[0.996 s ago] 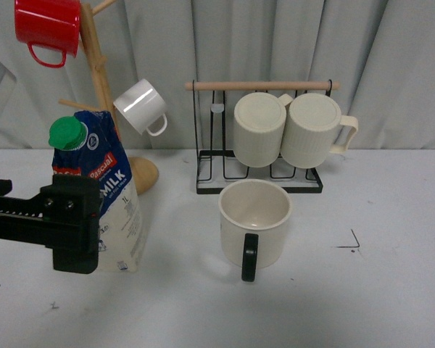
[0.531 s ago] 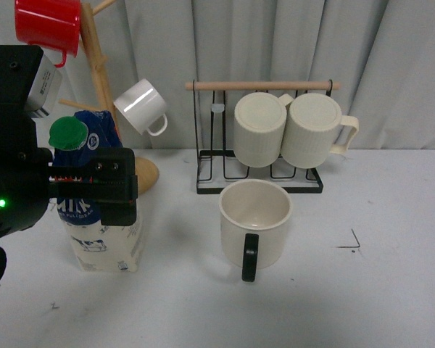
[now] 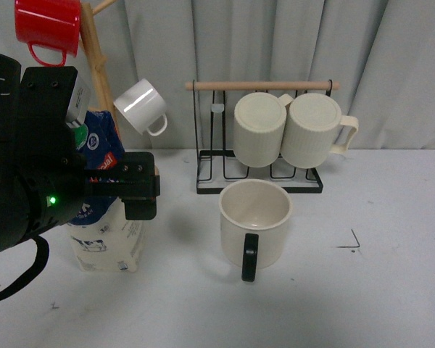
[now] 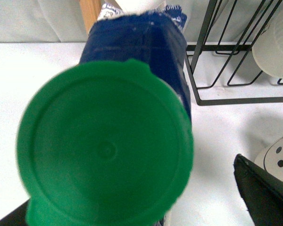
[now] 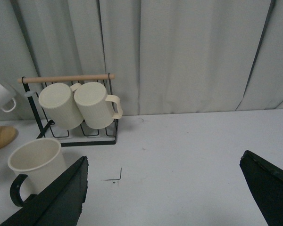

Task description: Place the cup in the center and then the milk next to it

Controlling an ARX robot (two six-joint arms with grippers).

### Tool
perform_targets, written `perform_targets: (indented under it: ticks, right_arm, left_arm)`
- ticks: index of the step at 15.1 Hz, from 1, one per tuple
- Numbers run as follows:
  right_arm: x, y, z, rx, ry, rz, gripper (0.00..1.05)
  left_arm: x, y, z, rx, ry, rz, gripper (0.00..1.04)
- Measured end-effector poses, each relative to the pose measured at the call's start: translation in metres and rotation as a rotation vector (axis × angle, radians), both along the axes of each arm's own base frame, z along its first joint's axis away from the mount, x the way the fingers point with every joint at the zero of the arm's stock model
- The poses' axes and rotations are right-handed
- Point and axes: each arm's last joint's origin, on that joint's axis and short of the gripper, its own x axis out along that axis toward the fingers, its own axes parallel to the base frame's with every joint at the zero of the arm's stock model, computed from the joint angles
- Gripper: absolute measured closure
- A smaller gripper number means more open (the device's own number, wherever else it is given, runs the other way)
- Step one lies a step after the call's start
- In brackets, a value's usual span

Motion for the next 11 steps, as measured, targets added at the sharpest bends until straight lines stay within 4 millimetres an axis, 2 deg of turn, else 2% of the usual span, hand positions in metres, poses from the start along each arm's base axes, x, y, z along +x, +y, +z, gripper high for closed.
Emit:
perform_targets:
  ticks: [1,2,4,7,11]
  right_arm:
    - [0.000,0.000,0.000,0.000,0.000,0.000,0.06]
    - [0.000,0.000,0.000,0.000,0.000,0.000,0.06]
    - [0.000,0.000,0.000,0.000,0.000,0.000,0.06]
    - [0.000,0.000,0.000,0.000,0.000,0.000,0.06]
    - [0.000,0.000,0.000,0.000,0.000,0.000,0.06]
  left_arm:
    - [0.002,-0.001,-0.003,-0.003,0.008,0.008,0.36]
    - [0.002,0.000,-0.005,-0.005,0.011,0.019,0.66]
    - [0.004,-0.001,-0.003,-0.004,0.010,0.022,0.84]
    - [0.003,-0.005,-0.002,0.005,0.012,0.020,1.02]
    - [-0.004,-0.019,0.004,0.006,0.026,-0.020,1.02]
